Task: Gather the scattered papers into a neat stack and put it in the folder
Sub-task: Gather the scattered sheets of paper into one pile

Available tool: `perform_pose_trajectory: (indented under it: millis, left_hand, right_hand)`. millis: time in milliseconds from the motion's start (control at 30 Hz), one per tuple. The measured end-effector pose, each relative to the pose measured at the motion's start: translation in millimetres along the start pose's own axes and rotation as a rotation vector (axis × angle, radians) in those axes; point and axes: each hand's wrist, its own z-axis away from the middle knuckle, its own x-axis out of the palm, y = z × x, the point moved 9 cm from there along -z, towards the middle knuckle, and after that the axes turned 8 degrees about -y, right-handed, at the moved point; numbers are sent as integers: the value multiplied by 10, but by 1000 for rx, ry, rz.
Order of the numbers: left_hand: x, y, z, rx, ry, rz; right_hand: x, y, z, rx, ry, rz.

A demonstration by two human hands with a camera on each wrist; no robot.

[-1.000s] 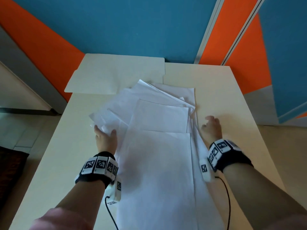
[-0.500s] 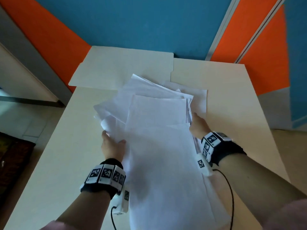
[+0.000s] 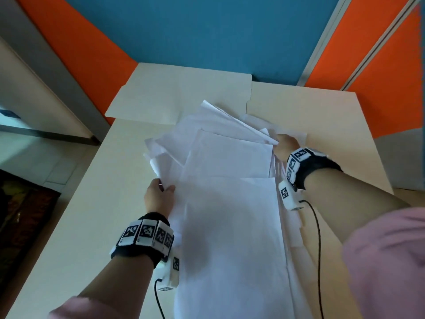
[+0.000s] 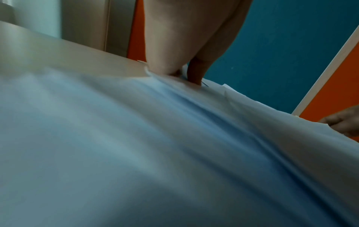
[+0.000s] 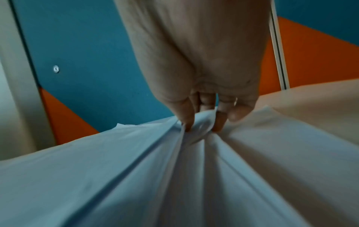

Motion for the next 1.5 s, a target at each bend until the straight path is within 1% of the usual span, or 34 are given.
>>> perform_pose_trajectory:
  millis: [67, 133, 167, 233, 333, 367, 400, 433, 467, 500, 533, 567, 633, 700, 733, 800, 833, 900, 933, 1000, 1100, 1200, 1300, 1333, 1433, 1467, 1500]
  left_hand:
    - [-5, -16, 11, -11, 10, 21]
    - [-8, -22, 18, -18, 19, 34]
    - [-15, -28, 25, -25, 22, 35]
    - [-20, -47, 22, -38, 18, 23]
    - [28, -10, -3, -19, -26, 4]
    - [38, 14, -4, -16, -45, -5]
    - [35, 26, -4, -25, -59, -25]
    - [19, 30, -2, -47, -61, -35]
    - [-7, 33, 7, -75, -56, -30]
    - [-10, 49, 23, -91, -63, -14]
    - [20, 86, 29, -88, -86, -6]
    - [78, 126, 22, -83, -119, 2]
    - [207, 188, 7, -89, -178, 31]
    - [268, 215, 21, -99, -203, 44]
    - [271, 199, 17, -98, -198, 16]
    - [214, 137, 32, -105, -160, -70]
    - [191, 110, 47, -110, -146, -82]
    - [205, 79, 28, -107, -166, -43]
    - [218, 61, 13, -118, -178, 23]
    - [213, 56, 13, -140, -183, 101]
    - [108, 101, 75, -109, -123, -76]
    - [128, 37, 81, -106, -155, 9]
    - [166, 14, 61, -88, -250, 120]
    - [181, -11, 26, -78, -264, 126]
    - [148, 30, 43, -52, -253, 100]
    - [128, 68, 76, -41, -258, 125]
    - [124, 69, 95, -58, -276, 203]
  right_hand:
    - [-6, 59, 5, 22, 61, -38]
    - [-117, 172, 154, 31, 149, -107]
    - [-151, 246, 259, 34, 167, -132]
    - [-49, 405, 488, 42, 123, -167]
    - [388, 548, 814, 38, -30, -244]
    - [487, 586, 905, 49, -48, -265]
    - [536, 674, 951, 101, -24, -295]
    - [501, 746, 990, 155, 41, -349]
    - [435, 829, 1025, 248, 111, -414]
    - [400, 881, 1064, 345, 141, -482]
    - [405, 876, 1081, 410, 132, -531]
    - [440, 817, 1056, 434, 101, -564]
    - [542, 639, 993, 425, 45, -643]
    - [605, 515, 976, 422, 30, -677]
    - [617, 492, 979, 423, 24, -640]
    - [632, 485, 1023, 438, -15, -466]
    - [648, 490, 1027, 429, -29, -419]
    - [679, 459, 1010, 355, -36, -494]
    - [687, 427, 1017, 313, -32, -563]
    - [740, 404, 1040, 301, -68, -688]
    - [869, 431, 1111, 301, -104, -848]
    - [945, 411, 1200, 246, -154, -886]
    - [935, 445, 1281, 285, -215, -808]
    - [932, 457, 1286, 299, -225, -771]
    - [847, 488, 1292, 311, -175, -750]
    - [820, 520, 1287, 321, -164, -743]
    - [768, 501, 1265, 315, -143, -760]
